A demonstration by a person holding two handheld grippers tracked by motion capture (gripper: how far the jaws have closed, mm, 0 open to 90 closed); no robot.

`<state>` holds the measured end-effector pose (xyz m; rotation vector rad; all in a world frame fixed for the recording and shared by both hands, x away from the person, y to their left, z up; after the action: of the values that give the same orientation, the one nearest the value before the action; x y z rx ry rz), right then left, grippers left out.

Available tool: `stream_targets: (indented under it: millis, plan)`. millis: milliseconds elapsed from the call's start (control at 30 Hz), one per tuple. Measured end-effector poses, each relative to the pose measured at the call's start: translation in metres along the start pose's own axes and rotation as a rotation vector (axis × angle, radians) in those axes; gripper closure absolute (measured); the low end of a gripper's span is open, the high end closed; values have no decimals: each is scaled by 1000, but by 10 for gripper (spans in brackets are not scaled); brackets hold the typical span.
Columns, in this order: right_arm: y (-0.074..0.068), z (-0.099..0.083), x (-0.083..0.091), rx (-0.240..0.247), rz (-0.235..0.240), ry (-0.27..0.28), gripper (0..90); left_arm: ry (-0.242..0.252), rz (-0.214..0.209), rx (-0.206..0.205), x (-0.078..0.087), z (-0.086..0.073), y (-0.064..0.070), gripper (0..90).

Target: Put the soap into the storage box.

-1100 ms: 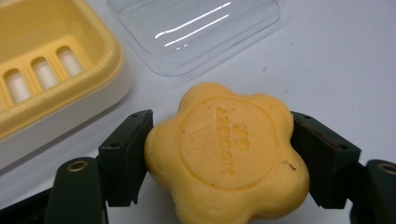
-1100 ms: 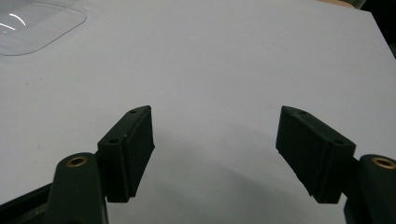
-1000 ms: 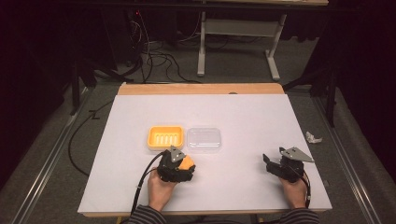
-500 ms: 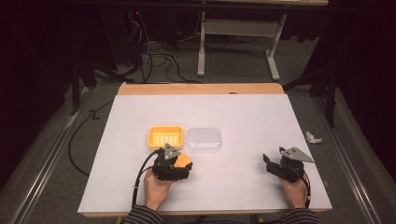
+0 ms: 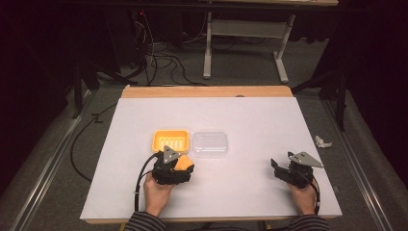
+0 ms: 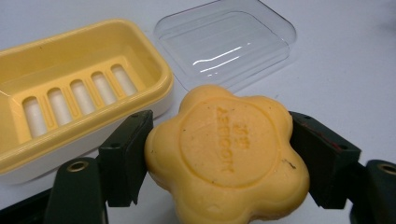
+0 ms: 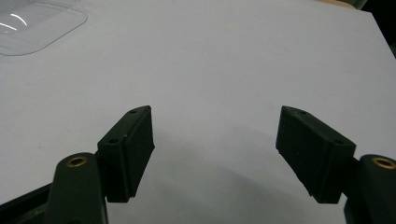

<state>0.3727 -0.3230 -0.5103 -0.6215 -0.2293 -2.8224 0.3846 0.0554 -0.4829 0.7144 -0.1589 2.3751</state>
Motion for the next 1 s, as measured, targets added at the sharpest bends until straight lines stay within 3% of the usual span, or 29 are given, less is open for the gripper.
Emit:
stream_targets:
  millis: [567,1000]
  plan:
    - [0,0,0,-2,-2,-1,281,12,25,2,8,20,-17,272]
    - [0,0,0,0,-3,-4,281,14,25,41,10,25,-29,272]
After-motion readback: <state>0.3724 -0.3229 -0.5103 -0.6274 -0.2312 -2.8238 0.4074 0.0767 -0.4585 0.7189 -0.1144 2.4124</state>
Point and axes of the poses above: each handheld gripper's, and its own axes: x roughly backward along the jaws, z roughly out of its top, y roughly to its right, the point moved 6 cm from there along -x, roughly forward along the jaws, and after that the axes turned 7 degrees about y, right-handed, at the moved point
